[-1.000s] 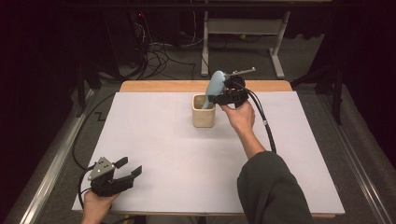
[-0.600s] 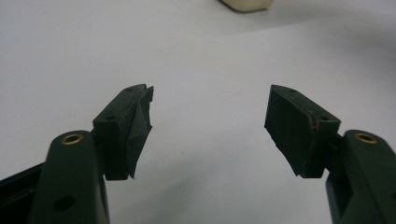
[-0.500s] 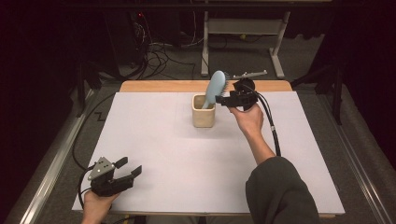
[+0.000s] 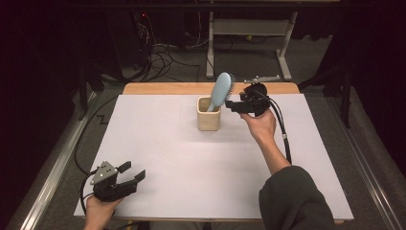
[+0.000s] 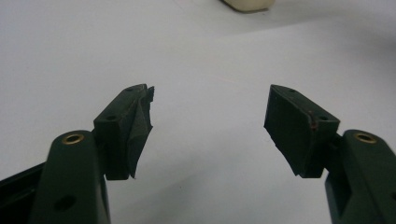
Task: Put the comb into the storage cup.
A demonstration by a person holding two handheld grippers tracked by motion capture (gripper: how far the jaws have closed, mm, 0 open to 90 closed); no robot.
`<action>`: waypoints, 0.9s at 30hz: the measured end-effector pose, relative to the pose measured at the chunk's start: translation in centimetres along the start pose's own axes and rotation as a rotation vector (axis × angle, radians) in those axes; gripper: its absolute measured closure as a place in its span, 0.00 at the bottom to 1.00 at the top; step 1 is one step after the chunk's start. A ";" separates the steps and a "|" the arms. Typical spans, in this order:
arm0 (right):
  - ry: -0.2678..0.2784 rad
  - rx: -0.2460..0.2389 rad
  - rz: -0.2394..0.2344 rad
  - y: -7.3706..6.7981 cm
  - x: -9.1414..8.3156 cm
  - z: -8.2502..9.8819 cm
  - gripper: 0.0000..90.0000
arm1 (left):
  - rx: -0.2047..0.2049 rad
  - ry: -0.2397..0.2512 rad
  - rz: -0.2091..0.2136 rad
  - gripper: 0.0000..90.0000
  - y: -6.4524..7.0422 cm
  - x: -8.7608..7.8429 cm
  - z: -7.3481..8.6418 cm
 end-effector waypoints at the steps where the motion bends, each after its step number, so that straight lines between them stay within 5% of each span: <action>1: 0.003 -0.001 0.000 0.0 -0.1 0.0 0.35 | 0.000 -0.001 0.000 0.36 0.0 0.0 0.0; 27: 0.048 -0.048 -0.029 -0.4 -2.8 1.0 0.39 | -0.003 0.002 -0.004 0.36 0.0 0.0 0.0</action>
Point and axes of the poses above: each handheld gripper's, and its own axes: x roughly forward along the jaws, z roughly out of its underside, y roughly to its right, the point moved 2 cm from there along x, roughly forward along the jaws, and after that the axes turned 10 degrees about x, right-handed, at the moved point
